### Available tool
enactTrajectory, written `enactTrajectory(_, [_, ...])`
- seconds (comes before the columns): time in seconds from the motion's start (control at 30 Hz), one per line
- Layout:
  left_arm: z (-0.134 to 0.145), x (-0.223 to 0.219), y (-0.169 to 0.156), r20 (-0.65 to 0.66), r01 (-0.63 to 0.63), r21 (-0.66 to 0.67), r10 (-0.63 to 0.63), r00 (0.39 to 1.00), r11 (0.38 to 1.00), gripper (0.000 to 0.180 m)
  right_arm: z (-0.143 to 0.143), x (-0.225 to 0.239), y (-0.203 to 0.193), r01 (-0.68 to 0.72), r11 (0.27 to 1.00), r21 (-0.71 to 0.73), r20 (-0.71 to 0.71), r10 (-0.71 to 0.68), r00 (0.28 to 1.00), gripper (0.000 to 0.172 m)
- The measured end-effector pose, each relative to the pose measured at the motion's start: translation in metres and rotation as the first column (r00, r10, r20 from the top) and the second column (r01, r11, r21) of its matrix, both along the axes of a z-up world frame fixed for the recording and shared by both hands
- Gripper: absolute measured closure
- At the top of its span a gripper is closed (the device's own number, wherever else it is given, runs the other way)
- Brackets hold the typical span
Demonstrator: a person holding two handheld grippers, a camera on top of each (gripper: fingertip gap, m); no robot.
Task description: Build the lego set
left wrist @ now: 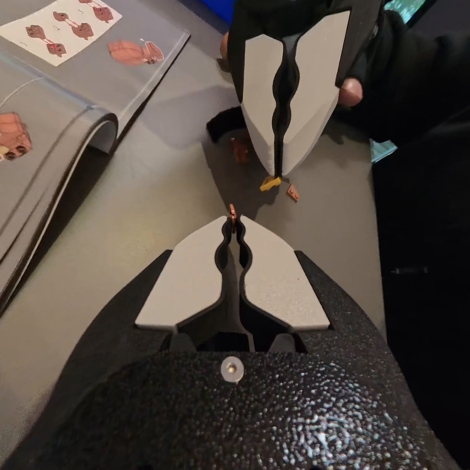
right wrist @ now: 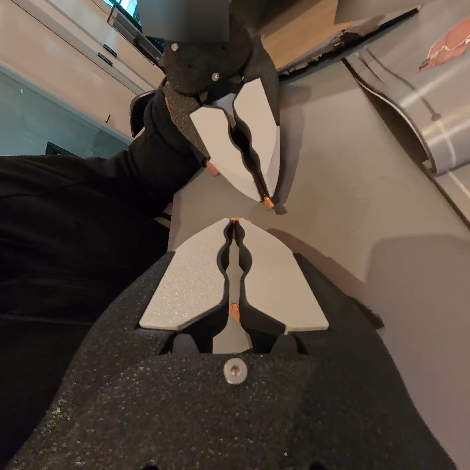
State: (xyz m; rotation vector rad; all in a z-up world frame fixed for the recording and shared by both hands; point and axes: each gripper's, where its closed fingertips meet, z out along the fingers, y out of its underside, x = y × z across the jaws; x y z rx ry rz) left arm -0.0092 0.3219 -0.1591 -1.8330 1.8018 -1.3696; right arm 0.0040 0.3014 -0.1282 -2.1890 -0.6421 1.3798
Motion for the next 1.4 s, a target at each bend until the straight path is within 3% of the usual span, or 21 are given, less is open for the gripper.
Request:
enactTrajectory(0.13, [-0.015,-0.002,0.007,-0.078,-0.015,0.12,0.024,0.997,0.993,0.171,-0.004,0.0,0.0,0.002,1.0,-0.025,-0.003,-0.002,1.0,0.171])
enactTrajectory(0.37, [-0.011,0.001,0.015,-0.033,-0.05,0.163,0.056,0.998,0.985,0.151,-0.001,0.001,0.002,0.012,0.999,-0.047,-0.049,-0.014,0.999,0.171])
enactTrajectory(0.5, [0.007,0.009,0.028,0.113,-0.095,0.274,0.066,0.991,0.957,0.149,0.015,-0.001,0.004,0.008,0.999,-0.032,-0.158,-0.013,0.987,0.171])
enactTrajectory(0.6, [0.036,0.015,0.01,0.313,-0.062,0.377,-0.064,0.948,0.924,0.147,0.031,0.003,0.008,0.025,1.0,-0.013,-0.266,-0.027,0.963,0.171])
enactTrajectory(0.67, [0.048,0.017,-0.004,0.395,-0.039,0.412,-0.14,0.908,0.91,0.149,0.039,0.005,0.01,0.033,0.999,-0.013,-0.327,-0.035,0.944,0.171])
enactTrajectory(0.83, [0.06,0.023,-0.012,0.494,-0.067,0.39,-0.147,0.857,0.918,0.153,0.045,-0.003,0.005,-0.005,1.0,-0.012,-0.395,0.0,0.919,0.171])
enactTrajectory(1.03, [0.055,0.021,-0.019,0.466,-0.014,0.391,-0.185,0.865,0.92,0.175,0.041,-0.002,0.01,0.02,1.0,-0.017,-0.411,-0.025,0.911,0.171])
enactTrajectory(1.2, [0.053,0.02,-0.016,0.423,0.012,0.249,-0.12,0.898,0.969,0.176,0.037,0.005,0.022,0.099,0.995,0.032,-0.373,-0.081,0.924,0.172])
enactTrajectory(1.3, [0.059,0.02,-0.007,0.419,-0.02,0.037,0.003,0.908,0.999,0.176,0.044,0.018,0.033,0.21,0.942,0.262,-0.26,-0.141,0.955,0.171])
enactTrajectory(1.4, [0.071,0.018,0.005,0.42,-0.052,-0.205,0.136,0.897,0.977,0.176,0.056,0.028,0.039,0.252,0.799,0.546,-0.127,-0.218,0.968,0.164])
